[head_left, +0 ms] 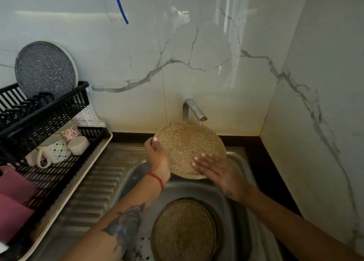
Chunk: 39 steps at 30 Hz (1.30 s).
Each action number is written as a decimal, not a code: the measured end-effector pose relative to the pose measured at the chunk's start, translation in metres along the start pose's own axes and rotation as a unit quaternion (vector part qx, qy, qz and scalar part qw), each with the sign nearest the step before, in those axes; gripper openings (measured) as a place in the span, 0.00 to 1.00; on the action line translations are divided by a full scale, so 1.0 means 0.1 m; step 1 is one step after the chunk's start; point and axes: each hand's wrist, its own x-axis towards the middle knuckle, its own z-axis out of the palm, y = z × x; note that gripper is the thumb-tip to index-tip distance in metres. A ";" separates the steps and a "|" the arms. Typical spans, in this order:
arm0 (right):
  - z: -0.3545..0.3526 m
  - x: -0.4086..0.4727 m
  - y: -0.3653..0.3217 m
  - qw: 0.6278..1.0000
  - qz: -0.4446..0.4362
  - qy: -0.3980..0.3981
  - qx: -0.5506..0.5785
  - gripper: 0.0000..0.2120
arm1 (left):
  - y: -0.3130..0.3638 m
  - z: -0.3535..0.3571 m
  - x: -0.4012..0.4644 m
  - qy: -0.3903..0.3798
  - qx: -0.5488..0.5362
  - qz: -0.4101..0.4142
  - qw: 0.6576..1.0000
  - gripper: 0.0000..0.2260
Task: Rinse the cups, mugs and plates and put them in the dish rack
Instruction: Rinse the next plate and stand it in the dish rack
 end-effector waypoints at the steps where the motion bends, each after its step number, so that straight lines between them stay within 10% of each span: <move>1: 0.02 0.10 -0.06 0.999 0.035 0.000 0.007 0.29 | -0.01 0.07 -0.10 0.026 -0.026 0.004 0.999 0.17; 9: 0.18 0.06 0.06 0.994 -0.016 -0.066 0.081 0.24 | -0.12 0.04 -0.26 -0.027 -0.087 -0.056 0.994 0.17; 13: 0.31 0.08 0.05 0.973 0.145 -0.175 0.051 0.35 | -0.15 0.02 -0.27 -0.008 -0.080 -0.025 0.996 0.18; 20: 0.27 0.14 -0.15 0.989 -0.013 -0.119 0.085 0.25 | -0.05 -0.08 -0.05 -0.070 0.019 -0.010 0.997 0.12; 26: 0.13 0.28 -0.09 0.987 0.090 -0.069 0.114 0.31 | -0.04 0.10 -0.29 0.042 -0.064 0.001 0.997 0.16; 31: 0.18 0.22 -0.16 0.988 -0.014 -0.096 0.116 0.28 | -0.16 0.05 -0.38 -0.011 -0.091 -0.057 0.994 0.15; 39: 0.33 0.15 -0.22 0.986 0.070 -0.131 0.080 0.32 | -0.30 0.01 -0.28 -0.010 -0.054 -0.036 0.998 0.19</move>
